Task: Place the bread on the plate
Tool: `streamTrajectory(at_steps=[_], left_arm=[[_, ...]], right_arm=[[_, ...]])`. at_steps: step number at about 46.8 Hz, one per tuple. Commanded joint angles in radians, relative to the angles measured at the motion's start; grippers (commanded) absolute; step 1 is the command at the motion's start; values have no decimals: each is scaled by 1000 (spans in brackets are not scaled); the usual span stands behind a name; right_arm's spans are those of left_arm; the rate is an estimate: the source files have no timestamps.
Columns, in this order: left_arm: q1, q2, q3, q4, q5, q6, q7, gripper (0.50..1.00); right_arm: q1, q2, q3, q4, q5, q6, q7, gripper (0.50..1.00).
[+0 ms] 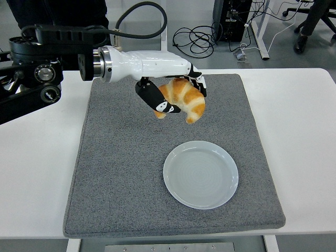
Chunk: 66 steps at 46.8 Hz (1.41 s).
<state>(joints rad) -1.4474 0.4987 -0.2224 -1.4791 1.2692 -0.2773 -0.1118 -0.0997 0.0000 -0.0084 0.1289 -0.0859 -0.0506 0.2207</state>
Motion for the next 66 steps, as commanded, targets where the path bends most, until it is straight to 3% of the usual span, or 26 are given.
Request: streamTrajectory(at_steps=[1,14,20,35,66], left_arm=[[-2,-41,14,16,6,-2,0,500],[-14,-199,78,74,18,3,3,500],[-21,-239,80,100,18,3,3,500],[9,-253,152,106,59,16,3,500],[194,-301,159,206,193,38,-5,500]], right_arm=[[0,0,-1,0,0,0,0,1000],[0,0,-1,0,0,0,0,1000],[0,0,1,0,0,0,0,1000],[0,0,-1,0,0,0,0,1000],[0,0,1,0,0,0,0,1000]])
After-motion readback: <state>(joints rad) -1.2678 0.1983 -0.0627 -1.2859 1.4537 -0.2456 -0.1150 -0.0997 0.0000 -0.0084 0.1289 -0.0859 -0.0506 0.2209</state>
